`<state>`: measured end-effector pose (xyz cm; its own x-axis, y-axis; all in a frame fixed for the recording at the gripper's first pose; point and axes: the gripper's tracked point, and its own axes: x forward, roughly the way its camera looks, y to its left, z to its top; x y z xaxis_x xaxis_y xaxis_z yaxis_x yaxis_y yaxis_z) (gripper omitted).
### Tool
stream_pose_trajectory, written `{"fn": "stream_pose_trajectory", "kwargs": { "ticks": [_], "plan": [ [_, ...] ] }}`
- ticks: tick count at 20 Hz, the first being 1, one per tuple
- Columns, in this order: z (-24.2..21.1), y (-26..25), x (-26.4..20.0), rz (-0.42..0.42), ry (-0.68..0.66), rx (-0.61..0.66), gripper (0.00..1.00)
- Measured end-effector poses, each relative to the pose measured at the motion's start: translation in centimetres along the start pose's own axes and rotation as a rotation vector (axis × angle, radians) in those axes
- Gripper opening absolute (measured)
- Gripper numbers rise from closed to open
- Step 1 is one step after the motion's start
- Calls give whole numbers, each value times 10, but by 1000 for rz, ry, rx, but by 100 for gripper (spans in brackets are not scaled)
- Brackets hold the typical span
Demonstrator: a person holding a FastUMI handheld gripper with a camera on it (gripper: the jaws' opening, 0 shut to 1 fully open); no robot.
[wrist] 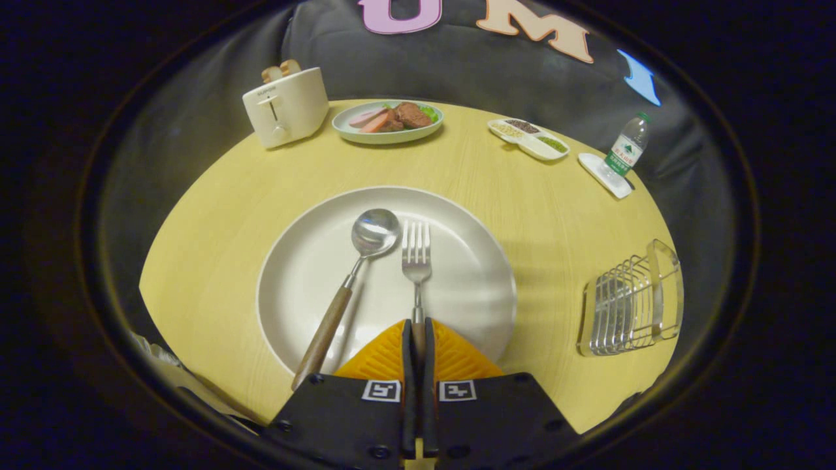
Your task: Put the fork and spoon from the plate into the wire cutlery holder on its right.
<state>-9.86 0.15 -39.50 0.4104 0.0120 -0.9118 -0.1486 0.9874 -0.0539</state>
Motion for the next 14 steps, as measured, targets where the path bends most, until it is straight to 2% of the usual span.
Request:
{"fn": "stream_pose_trajectory", "kwargs": {
  "ticks": [5,14],
  "plan": [
    [10,-10,-13,11,-1,21,8],
    [24,-31,-39,36,8,-16,7]
  ]
}}
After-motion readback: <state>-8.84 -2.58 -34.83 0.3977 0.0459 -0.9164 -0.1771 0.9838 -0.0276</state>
